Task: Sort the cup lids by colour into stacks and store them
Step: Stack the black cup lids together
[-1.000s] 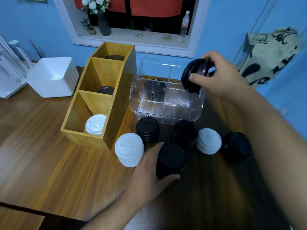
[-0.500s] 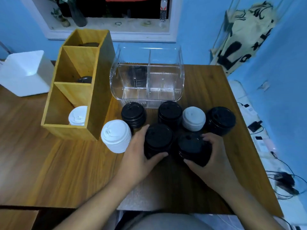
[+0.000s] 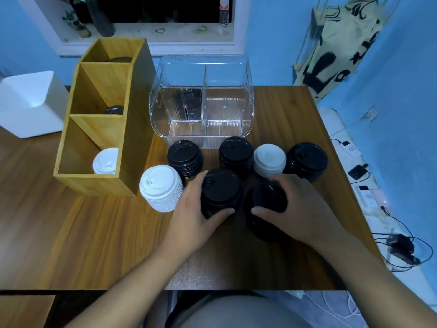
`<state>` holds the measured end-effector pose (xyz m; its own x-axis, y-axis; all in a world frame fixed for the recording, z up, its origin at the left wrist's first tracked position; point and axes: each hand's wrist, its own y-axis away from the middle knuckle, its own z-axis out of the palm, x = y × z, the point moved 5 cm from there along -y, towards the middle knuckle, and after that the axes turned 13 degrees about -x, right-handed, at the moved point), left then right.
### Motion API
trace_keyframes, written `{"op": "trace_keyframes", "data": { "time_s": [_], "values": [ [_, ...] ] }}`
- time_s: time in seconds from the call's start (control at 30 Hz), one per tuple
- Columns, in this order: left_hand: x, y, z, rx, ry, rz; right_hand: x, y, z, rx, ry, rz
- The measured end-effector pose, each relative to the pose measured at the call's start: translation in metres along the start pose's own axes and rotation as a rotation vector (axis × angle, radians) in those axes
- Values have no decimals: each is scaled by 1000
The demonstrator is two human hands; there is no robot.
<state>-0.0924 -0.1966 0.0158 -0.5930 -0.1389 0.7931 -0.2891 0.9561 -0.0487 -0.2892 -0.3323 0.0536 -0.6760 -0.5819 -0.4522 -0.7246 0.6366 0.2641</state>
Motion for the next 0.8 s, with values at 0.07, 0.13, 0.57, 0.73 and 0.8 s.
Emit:
{"op": "trace_keyframes", "data": {
  "time_s": [0.07, 0.13, 0.57, 0.73, 0.8],
  "values": [
    [1, 0, 0, 2, 2, 2, -5, -4, 8, -53, 72, -23],
    [3, 0, 0, -1, 4, 8, -4, -4, 12, -121, 3, -75],
    [9, 0, -5, 11, 54, 27, -48, -11, -29, -130, -143, -422],
    [10, 2, -6, 23, 36, -2, -75, -44, -9, -214, 37, -472],
    [7, 1, -5, 29, 20, -13, -77, -49, -4, -241, 70, -467]
  ]
}}
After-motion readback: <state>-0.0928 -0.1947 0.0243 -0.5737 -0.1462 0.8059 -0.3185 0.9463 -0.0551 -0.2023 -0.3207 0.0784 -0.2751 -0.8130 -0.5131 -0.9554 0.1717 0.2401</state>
